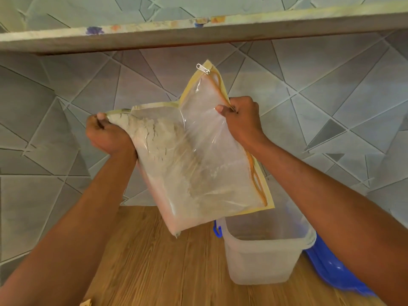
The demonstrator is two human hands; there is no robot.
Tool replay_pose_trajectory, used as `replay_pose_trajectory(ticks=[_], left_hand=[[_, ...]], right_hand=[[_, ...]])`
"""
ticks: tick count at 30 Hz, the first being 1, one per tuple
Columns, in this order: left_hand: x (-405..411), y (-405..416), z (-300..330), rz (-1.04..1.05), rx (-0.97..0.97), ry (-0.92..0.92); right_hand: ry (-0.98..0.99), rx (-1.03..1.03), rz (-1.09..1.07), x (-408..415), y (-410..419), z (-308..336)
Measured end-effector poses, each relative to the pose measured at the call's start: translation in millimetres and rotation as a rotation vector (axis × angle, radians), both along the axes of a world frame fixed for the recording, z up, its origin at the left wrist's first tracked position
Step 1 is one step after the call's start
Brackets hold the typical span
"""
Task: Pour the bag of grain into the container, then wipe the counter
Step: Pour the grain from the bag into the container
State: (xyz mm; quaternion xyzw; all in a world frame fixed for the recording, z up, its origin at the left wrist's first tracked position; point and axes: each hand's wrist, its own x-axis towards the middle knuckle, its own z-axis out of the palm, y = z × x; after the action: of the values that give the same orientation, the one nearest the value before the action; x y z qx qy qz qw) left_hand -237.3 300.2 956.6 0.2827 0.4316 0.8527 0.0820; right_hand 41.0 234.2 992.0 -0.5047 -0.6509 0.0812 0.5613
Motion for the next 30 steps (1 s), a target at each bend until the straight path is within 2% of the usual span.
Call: replay_pose_trajectory(ticks=[5,10,19,24,30], left_hand=[[9.1,-1.2,9.0,0.023,0.028,0.023],[1.8,6.1,4.4,0.050,-0.043,0.036],[7.4,9.6,7.6,0.146,-0.072,0.257],[8.5,15.8,6.5,0.140,-0.050,0.271],[13.7,20.4,12.1,0.116,-0.037,0.264]], right_hand=[[0.052,-0.003,-0.055,0.7,8.2,-11.8],[0.001,-0.006,-0.021,1.7,4.8,-9.3],[0.050,-0.010,-0.065,8.4,11.1,-19.9],[0.065,0.032,-0.042,16.0,8.6,-30.2],[0.061,-0.022,-0.042,25.5,13.0,-23.6]])
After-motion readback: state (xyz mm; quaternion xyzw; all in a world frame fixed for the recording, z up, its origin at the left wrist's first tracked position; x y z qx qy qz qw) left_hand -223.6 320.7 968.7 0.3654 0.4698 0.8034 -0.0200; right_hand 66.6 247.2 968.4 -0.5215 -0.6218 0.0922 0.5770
